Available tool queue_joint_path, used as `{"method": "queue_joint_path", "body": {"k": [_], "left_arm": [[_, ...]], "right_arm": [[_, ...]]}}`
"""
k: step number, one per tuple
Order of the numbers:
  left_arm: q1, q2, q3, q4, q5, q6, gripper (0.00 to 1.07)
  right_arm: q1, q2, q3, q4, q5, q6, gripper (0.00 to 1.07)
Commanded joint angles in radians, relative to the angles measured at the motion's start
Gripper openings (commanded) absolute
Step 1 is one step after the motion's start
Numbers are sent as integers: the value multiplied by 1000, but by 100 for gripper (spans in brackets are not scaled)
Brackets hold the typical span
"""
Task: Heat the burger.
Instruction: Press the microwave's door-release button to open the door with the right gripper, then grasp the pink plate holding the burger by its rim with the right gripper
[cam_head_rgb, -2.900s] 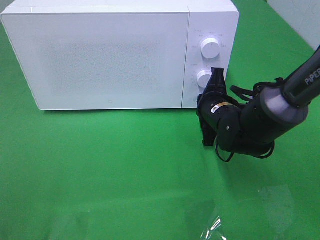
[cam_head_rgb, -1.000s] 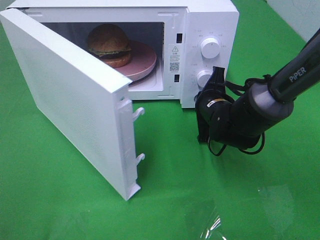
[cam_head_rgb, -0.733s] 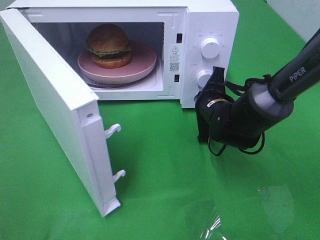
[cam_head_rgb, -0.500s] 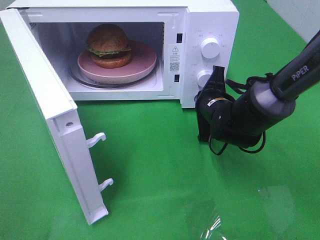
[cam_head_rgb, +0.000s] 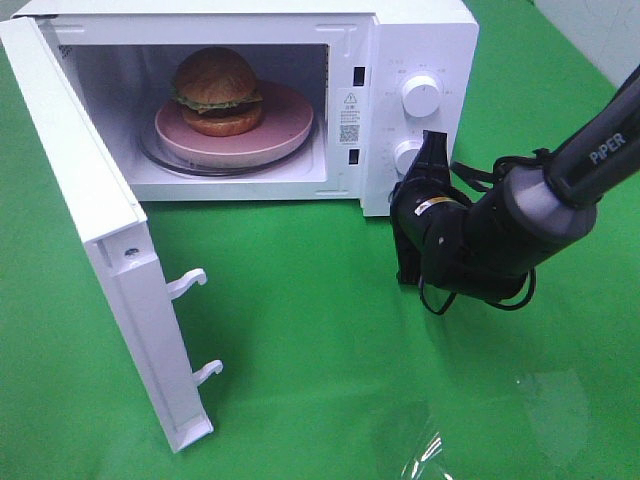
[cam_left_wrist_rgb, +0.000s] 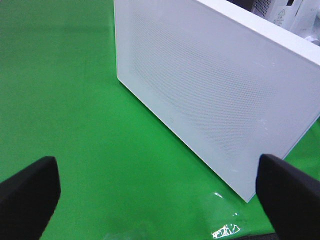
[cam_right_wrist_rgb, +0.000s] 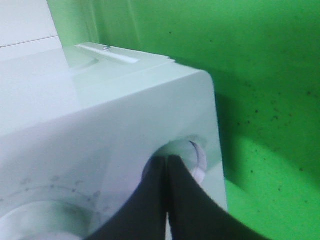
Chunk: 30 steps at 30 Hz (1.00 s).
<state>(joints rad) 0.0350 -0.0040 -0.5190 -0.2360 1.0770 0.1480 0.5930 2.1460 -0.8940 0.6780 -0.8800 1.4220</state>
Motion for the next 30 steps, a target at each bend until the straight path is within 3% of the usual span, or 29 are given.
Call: {"method": "queue_joint_path", "body": {"k": [1,19,30], "left_arm": [[-1,-16,2,-2,-7,-5,99],[-1,-16,2,-2,-7,-5,99],[-1,-16,2,-2,-7,-5,99]], "right_arm": [[6,-43,20,-44,-40,-9,0],[6,-247,277,-153,59,-63,0],[6,-435,311,-154,289,-428,3]]}}
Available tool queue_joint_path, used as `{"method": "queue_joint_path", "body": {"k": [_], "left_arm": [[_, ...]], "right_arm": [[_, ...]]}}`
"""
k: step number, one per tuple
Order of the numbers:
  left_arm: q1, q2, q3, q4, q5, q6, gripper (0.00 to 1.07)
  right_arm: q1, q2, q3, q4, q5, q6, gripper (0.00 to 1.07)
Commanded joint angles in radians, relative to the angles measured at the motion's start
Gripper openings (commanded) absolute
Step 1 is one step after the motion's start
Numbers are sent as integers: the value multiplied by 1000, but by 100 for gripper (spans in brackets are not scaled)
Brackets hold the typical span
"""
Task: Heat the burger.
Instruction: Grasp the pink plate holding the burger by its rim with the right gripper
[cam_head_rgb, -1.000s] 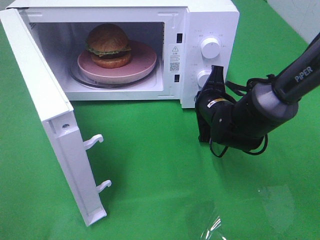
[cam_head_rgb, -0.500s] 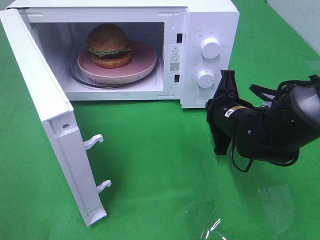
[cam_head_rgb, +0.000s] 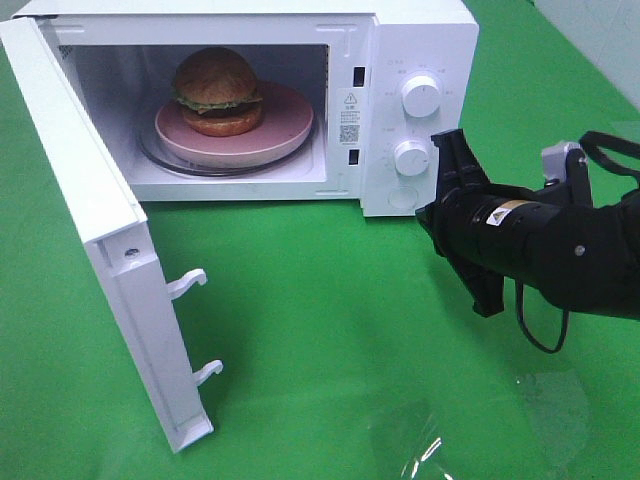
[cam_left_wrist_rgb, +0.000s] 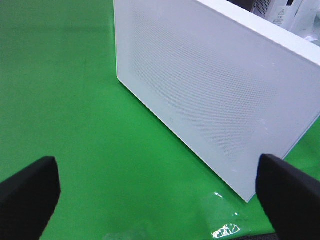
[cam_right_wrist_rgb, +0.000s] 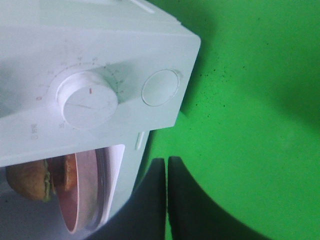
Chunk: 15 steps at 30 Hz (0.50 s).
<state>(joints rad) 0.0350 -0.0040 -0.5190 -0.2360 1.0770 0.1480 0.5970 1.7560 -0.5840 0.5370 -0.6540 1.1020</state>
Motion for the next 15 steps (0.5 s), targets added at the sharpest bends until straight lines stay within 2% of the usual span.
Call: {"method": "queue_joint_path", "body": {"k": [1,10,12,15], "left_arm": [[-1,-16,2,-2,-7,-5,99],[-1,-16,2,-2,-7,-5,99],[-1,-16,2,-2,-7,-5,99],[-1,-16,2,-2,-7,-5,99]], "right_arm": [[2,-45,1,-13,63,-108,3],[2,-150,-2,-12,255,-381,4],[2,-176,-27,-13,374,-525,4],[2,-179,-35,-13,412,-564,4]]}}
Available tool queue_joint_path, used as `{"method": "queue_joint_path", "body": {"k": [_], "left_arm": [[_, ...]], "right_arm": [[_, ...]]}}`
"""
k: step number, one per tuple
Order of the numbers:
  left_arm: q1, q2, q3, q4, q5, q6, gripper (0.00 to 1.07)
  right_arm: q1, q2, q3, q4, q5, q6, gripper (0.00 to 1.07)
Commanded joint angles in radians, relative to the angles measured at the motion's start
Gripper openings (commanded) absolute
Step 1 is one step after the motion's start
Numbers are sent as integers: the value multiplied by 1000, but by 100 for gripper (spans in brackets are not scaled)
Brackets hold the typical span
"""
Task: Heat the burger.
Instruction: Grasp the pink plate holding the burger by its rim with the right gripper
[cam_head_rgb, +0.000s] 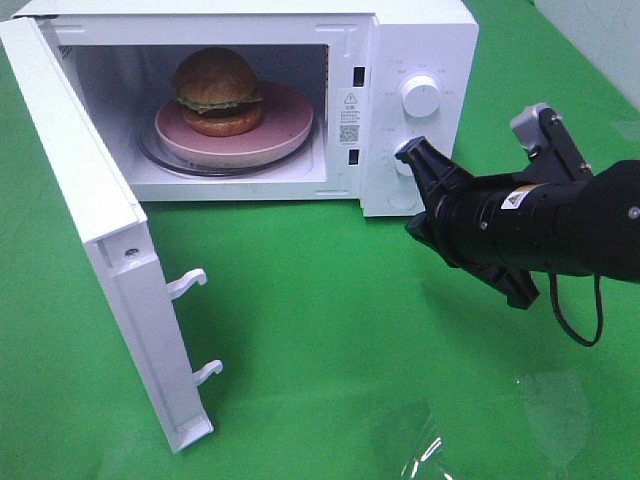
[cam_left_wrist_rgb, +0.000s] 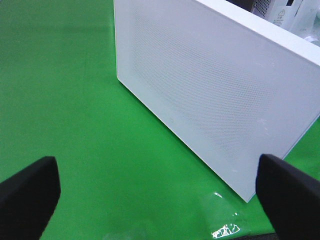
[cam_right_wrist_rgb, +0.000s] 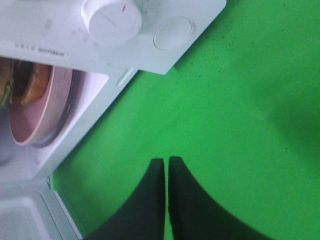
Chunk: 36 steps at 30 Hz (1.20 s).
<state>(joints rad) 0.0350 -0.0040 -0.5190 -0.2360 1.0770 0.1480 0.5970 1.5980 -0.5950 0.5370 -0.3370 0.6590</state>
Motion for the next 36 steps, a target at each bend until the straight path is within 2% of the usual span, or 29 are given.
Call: {"method": "queue_joint_path", "body": {"k": [1,2,7,9,12,16,19,21,29,31,36], "left_arm": [[-1,-16,2,-2,-7,-5,99],[-1,-16,2,-2,-7,-5,99],[-1,-16,2,-2,-7,-5,99],[-1,-16,2,-2,-7,-5,99],[-1,-16,2,-2,-7,-5,99],[-1,-16,2,-2,-7,-5,99],[-1,-16,2,-2,-7,-5,99],[-1,-16,2,-2,-7,-5,99],[-1,-16,2,-2,-7,-5,99],[-1,-16,2,-2,-7,-5,99],[-1,-16,2,-2,-7,-5,99]], "right_arm": [[2,-26,-46,-14,157,-190,4],[2,-26,-71,-31,236,-252,4],[2,-26,-103,-90,337,-307,5],[2,-26,-155,-229,474,-327,5],[2,-26,-168,-269,508,-327,5],[2,-26,-222,-423,659,-341,10],[2,-26,-230,-442,680,-355,10],[2,-26,-263,-499,771,-419,13],[2,-26,-323,-516,885,-576,15],[2,-26,-351,-516,904,-745,15],[2,-26,-360,-518,899,-873,16]]}}
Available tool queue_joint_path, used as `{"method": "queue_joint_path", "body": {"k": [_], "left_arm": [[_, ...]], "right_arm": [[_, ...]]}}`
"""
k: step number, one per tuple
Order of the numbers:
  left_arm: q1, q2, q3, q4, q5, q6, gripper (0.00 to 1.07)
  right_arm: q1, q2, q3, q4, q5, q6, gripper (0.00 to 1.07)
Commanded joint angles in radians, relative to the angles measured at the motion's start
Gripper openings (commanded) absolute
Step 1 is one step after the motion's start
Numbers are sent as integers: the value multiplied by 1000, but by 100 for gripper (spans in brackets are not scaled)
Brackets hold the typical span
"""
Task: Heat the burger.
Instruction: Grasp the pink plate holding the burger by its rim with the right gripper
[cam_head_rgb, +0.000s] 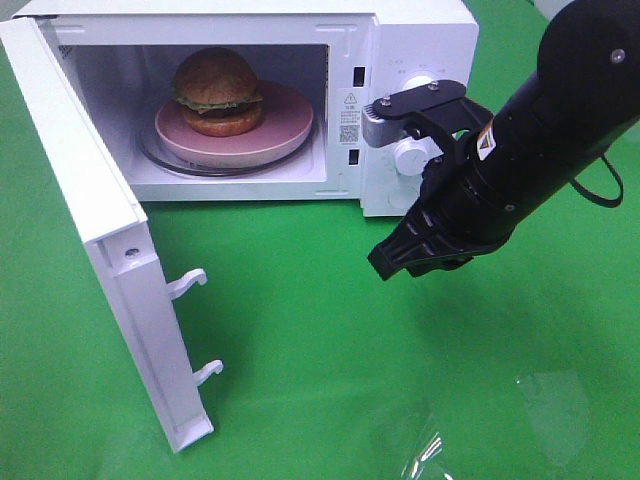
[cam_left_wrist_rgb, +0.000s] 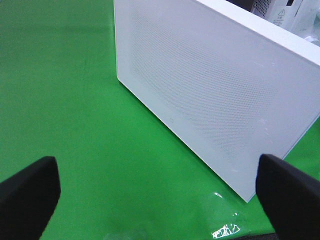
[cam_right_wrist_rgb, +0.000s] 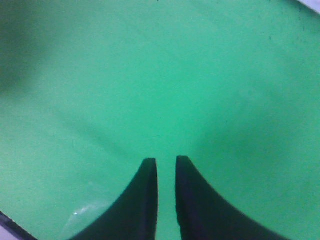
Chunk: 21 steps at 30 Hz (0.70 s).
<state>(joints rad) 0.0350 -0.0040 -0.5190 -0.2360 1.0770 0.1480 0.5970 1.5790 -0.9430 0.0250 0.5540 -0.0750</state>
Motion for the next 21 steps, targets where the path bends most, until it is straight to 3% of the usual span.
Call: {"method": "queue_joint_path", "body": {"k": [1,13,21], "left_arm": [[-1,-16,2,-2,-7,-5,99],[-1,-16,2,-2,-7,-5,99],[-1,-16,2,-2,-7,-5,99]], "right_arm": [[2,-7,-15,-12,5,-237,16],[2,-7,-15,-50,-74,-837,19],[2,-7,-15,-80,-138,-1010,23]]}}
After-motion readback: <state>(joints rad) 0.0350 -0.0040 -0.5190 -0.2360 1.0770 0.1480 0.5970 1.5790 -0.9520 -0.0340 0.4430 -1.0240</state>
